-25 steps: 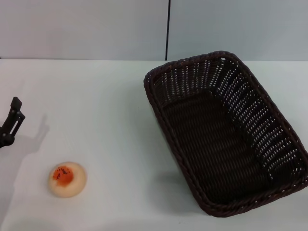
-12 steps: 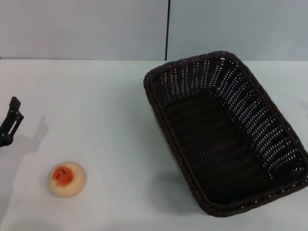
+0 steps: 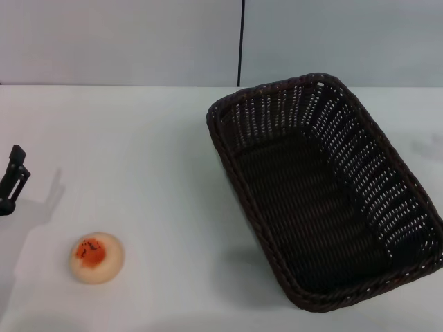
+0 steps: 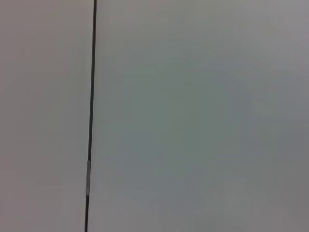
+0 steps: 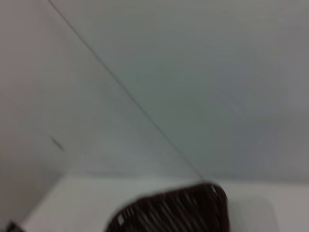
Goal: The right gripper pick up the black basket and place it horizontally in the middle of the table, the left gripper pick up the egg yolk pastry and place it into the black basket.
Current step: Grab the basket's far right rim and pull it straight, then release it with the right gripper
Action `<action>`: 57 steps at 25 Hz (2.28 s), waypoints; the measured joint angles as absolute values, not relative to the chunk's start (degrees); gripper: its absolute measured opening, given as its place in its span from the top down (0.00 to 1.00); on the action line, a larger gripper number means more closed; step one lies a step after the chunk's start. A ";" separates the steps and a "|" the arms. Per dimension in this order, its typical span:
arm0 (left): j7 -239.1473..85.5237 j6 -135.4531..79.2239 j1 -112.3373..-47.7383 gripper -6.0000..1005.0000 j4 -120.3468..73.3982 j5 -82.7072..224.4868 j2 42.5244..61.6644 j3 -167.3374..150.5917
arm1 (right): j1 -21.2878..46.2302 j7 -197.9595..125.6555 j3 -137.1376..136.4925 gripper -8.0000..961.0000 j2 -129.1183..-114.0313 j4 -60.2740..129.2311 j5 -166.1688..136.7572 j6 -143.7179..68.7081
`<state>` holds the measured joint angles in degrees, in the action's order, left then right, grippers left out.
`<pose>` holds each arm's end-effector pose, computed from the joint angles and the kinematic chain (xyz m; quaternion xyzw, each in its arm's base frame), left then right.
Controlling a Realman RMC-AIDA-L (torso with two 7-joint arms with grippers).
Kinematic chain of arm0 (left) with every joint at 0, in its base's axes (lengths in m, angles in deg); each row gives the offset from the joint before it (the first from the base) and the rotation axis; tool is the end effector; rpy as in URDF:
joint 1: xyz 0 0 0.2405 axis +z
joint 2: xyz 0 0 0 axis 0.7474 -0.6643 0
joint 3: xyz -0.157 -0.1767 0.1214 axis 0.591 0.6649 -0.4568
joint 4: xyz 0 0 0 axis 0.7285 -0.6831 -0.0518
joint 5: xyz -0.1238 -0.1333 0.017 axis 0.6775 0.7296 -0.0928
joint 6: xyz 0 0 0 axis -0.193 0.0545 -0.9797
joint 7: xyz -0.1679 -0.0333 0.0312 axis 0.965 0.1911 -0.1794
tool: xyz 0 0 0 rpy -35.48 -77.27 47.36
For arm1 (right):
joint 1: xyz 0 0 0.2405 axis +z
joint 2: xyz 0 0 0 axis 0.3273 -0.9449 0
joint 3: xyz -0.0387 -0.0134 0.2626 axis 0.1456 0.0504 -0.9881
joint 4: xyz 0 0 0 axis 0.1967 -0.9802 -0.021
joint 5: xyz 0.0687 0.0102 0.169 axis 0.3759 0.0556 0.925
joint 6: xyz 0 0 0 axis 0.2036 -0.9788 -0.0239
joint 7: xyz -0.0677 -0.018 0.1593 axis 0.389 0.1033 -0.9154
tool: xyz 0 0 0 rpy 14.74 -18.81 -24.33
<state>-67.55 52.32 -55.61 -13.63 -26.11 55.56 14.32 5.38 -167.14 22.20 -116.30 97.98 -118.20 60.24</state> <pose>-0.3510 0.2279 0.0043 -0.6736 -0.2277 -0.3224 0.6249 0.2680 0.3138 0.1296 -0.8301 0.4876 0.2061 0.1753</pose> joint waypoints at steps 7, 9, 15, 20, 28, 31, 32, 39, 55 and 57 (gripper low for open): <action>-67.55 52.34 -55.48 0.15 -13.16 -26.10 55.63 14.23 | 20.01 -177.45 29.44 0.32 -112.90 96.11 -140.99 66.74; -67.55 52.34 -55.48 0.15 -13.13 -26.11 55.66 14.15 | 20.90 -178.21 30.72 0.32 -112.94 95.66 -141.37 66.42; -67.31 52.40 -55.24 0.15 -13.02 -26.18 55.77 13.92 | 24.33 -180.63 36.13 0.34 -116.39 91.93 -146.03 61.65; -66.95 52.49 -54.98 0.15 -13.00 -26.28 55.74 13.89 | 26.22 -180.63 38.07 0.35 -119.46 89.44 -151.58 58.95; -66.93 52.51 -55.28 0.15 -13.01 -26.46 55.65 13.88 | 27.44 -180.42 40.09 0.37 -121.93 88.15 -152.13 57.80; -66.94 52.51 -55.19 0.15 -13.01 -26.53 55.65 13.96 | 27.57 -180.49 40.59 0.38 -122.46 87.57 -152.24 56.46; -66.94 52.55 -55.06 0.15 -13.00 -26.55 55.65 14.01 | 27.55 -180.57 40.69 0.38 -122.55 86.79 -152.25 55.03; -66.94 52.76 -54.95 0.15 -13.01 -26.52 55.65 13.96 | 27.25 -180.55 40.04 0.40 -122.57 82.30 -152.00 49.22; -66.93 53.25 -55.22 0.15 -13.01 -26.55 55.65 13.88 | 23.25 -179.53 39.78 0.62 -123.54 83.57 -149.44 44.87; -66.09 53.28 -55.22 0.15 -13.01 -26.54 55.65 13.88 | 23.19 -179.04 39.79 0.70 -123.55 84.02 -148.71 44.86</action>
<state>-66.09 53.28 -55.22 -13.01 -26.54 55.65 13.88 23.19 -179.04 39.79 -123.55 84.02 -148.71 44.86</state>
